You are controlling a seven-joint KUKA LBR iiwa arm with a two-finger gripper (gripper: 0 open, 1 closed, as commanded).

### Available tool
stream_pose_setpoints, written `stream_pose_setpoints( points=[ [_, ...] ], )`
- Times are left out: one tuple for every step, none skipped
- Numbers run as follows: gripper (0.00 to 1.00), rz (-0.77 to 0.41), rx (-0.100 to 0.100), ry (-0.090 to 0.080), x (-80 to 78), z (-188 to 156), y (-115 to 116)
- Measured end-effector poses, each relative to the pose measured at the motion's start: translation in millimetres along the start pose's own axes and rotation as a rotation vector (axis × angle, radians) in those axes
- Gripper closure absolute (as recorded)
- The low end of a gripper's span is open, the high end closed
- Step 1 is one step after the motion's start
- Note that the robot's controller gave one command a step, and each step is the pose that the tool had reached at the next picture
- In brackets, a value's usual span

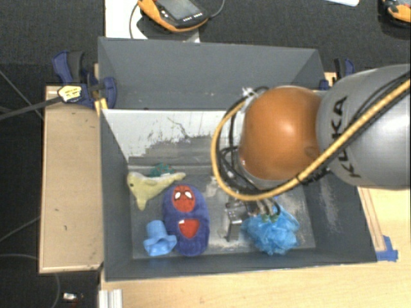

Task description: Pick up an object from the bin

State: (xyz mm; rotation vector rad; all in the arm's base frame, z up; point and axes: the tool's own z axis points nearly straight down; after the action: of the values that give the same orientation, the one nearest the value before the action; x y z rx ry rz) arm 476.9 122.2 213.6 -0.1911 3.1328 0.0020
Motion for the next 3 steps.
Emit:
stream_pose_setpoints(
  points=[
    [0.00,-0.120,0.001,0.000,0.8,10.5,-17.0],
    [0.00,-0.041,-0.001,-0.005,-8.1,-12.9,-15.4],
    [0.00,-0.071,-0.001,-0.003,-3.7,-32.2,-23.2]
  ],
)
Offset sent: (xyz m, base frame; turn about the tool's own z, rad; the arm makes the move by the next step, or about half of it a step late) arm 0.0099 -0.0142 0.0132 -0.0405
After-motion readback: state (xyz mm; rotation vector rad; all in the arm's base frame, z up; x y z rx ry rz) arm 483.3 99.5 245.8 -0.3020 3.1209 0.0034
